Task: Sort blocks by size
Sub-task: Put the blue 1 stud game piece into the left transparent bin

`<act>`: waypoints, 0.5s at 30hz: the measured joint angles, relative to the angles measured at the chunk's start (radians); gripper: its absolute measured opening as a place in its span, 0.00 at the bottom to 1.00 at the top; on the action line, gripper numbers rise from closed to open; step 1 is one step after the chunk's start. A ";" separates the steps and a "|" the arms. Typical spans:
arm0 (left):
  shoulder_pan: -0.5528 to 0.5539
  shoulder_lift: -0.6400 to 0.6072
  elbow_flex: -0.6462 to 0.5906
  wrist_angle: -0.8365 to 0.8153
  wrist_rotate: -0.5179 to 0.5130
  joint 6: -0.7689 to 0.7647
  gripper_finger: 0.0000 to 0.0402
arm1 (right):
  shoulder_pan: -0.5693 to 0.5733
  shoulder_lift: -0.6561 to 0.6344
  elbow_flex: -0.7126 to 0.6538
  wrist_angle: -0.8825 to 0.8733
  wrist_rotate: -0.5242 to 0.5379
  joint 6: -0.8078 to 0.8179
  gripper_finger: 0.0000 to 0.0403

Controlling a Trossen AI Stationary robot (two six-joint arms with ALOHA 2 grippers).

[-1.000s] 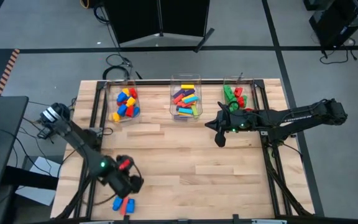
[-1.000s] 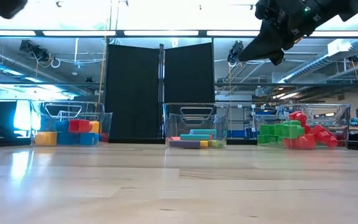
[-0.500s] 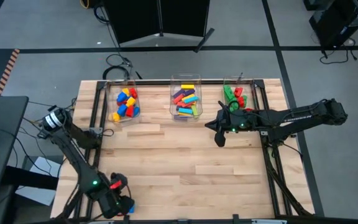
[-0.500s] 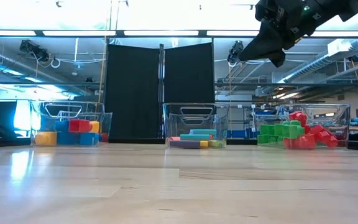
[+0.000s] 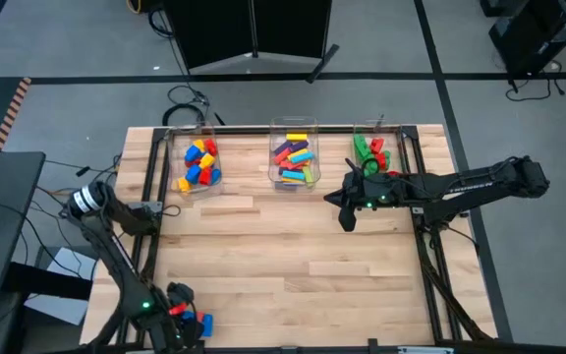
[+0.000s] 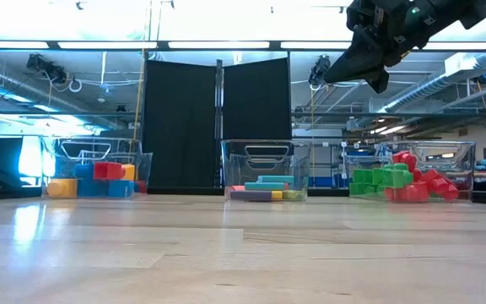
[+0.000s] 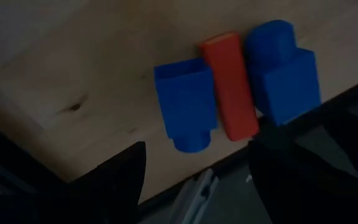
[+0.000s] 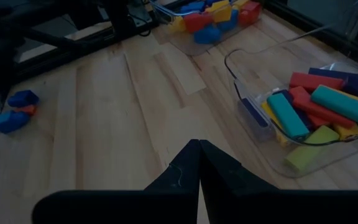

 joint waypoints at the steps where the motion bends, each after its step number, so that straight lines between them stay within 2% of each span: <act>1: 0.000 0.008 0.000 0.002 0.000 0.002 0.71 | 0.000 0.000 0.000 -0.001 0.000 0.000 0.05; 15: 0.000 0.084 -0.002 0.010 0.003 0.009 0.71 | 0.000 0.000 0.000 0.000 0.000 0.000 0.05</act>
